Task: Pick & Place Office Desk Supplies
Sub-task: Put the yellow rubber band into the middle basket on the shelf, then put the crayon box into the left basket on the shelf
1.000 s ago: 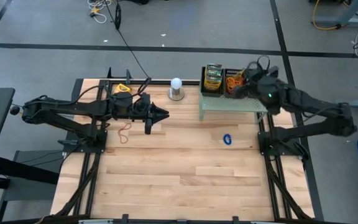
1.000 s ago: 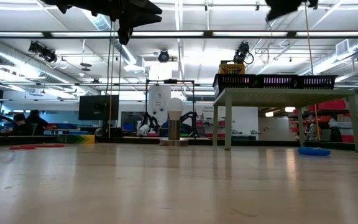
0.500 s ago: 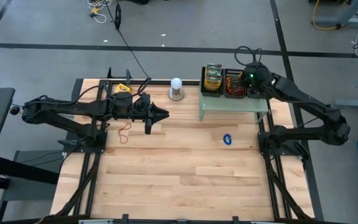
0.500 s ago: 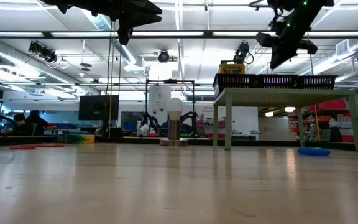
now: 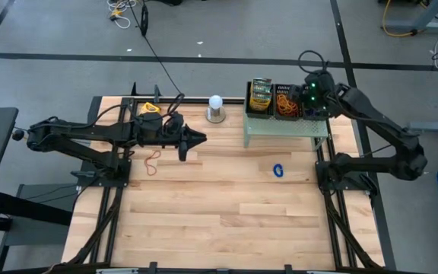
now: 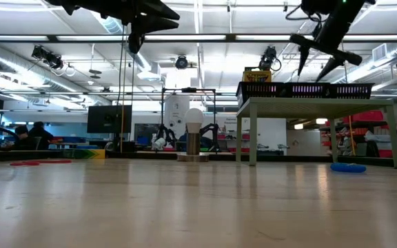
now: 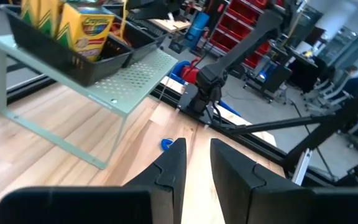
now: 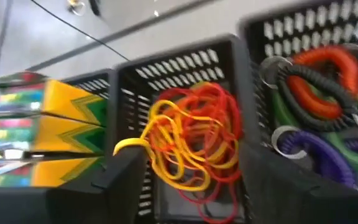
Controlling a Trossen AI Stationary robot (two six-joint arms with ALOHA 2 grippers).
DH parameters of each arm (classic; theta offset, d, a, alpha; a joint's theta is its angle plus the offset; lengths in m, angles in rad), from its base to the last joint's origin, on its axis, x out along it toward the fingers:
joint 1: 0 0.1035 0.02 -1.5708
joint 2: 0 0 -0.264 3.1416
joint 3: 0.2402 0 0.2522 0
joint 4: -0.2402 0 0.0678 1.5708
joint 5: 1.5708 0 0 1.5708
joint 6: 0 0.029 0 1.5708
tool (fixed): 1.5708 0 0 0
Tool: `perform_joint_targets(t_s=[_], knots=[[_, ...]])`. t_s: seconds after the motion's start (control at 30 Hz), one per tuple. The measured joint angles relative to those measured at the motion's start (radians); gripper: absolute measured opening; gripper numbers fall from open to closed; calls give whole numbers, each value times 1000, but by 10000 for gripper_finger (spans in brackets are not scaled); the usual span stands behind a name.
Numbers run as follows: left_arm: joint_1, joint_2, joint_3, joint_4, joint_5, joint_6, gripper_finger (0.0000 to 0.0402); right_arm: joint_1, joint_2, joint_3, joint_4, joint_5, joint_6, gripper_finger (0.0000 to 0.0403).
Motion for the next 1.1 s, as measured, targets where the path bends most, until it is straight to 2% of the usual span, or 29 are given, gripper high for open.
perform_joint_targets(t_s=[0.13, 0.27, 0.4, 0.63, 0.73, 0.83, 0.9, 1.1], knots=[[0, 0, 0, -9, -29, -52, 78, -42, -1, 1, -37, -69, 16, 275], [0, 0, 0, -16, -42, -102, 78, -71, 0, 1, -109, -117, -1, 279], [0, 0, 0, -17, -41, -106, 78, -61, 0, 1, -110, -84, -81, 279], [0, 0, 0, -19, -56, -106, 78, -10, -3, 2, -72, 82, -307, 279], [18, -3, 0, -63, -115, -137, 77, 21, -3, 35, -67, 35, -395, 271], [65, -20, 0, -157, -136, -170, 69, 72, -13, 91, -100, 26, -491, 238], [105, -28, 0, -242, -138, -181, 56, 130, -38, 115, -101, 55, -500, 201], [227, -33, 0, -480, -174, -181, 8, 437, -118, 84, -86, 175, -382, 64]])
